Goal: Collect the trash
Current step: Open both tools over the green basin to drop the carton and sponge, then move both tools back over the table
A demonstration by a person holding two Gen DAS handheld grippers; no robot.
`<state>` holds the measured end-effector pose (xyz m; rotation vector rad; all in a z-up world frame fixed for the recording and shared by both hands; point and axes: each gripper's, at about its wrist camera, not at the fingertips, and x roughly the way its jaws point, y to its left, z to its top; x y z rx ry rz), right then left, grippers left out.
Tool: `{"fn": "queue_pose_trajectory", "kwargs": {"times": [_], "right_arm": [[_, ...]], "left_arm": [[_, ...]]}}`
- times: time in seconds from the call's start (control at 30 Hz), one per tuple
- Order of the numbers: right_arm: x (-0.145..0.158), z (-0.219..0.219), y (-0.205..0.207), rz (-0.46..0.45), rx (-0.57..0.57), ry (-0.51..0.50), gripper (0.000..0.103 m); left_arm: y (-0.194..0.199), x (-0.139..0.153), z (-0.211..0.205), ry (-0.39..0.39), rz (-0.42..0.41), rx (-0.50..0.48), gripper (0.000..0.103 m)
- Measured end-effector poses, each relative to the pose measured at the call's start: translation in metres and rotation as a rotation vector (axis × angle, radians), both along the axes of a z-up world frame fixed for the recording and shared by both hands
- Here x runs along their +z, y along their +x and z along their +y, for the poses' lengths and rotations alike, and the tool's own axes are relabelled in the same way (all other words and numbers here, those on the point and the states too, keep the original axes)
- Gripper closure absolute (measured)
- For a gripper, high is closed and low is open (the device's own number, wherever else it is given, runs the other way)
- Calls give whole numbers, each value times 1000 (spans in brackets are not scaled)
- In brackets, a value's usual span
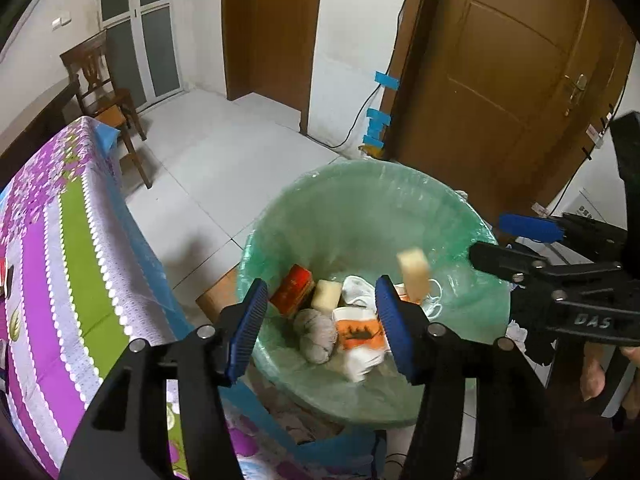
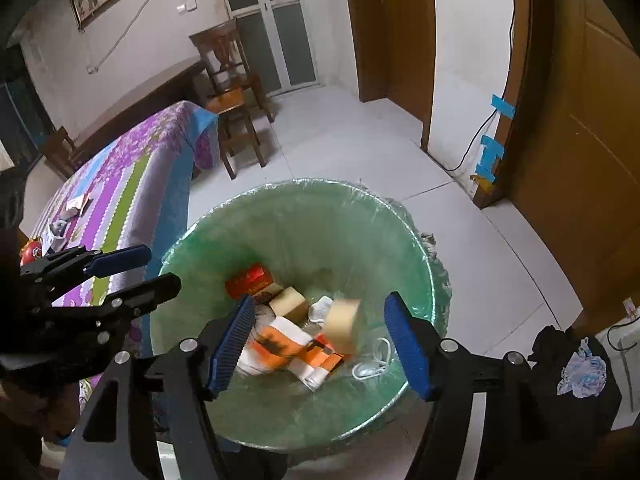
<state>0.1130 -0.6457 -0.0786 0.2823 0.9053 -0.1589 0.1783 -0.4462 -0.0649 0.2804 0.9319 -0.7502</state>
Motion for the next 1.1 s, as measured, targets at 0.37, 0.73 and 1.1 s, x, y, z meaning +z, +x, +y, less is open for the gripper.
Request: {"fn": "queue_pose_trajectory", "kwargs": {"times": [0.37, 0.73, 1.1], "right_arm": [[35, 46, -36, -132, 52, -42, 29], [48, 153, -38, -237, 252, 27, 23], [20, 220, 10, -199, 381, 101, 23]], "left_arm": [[-13, 31, 55, -40, -73, 14, 41], [20, 60, 232, -68, -103, 251, 34], [95, 34, 510, -268, 149, 974, 18]]}}
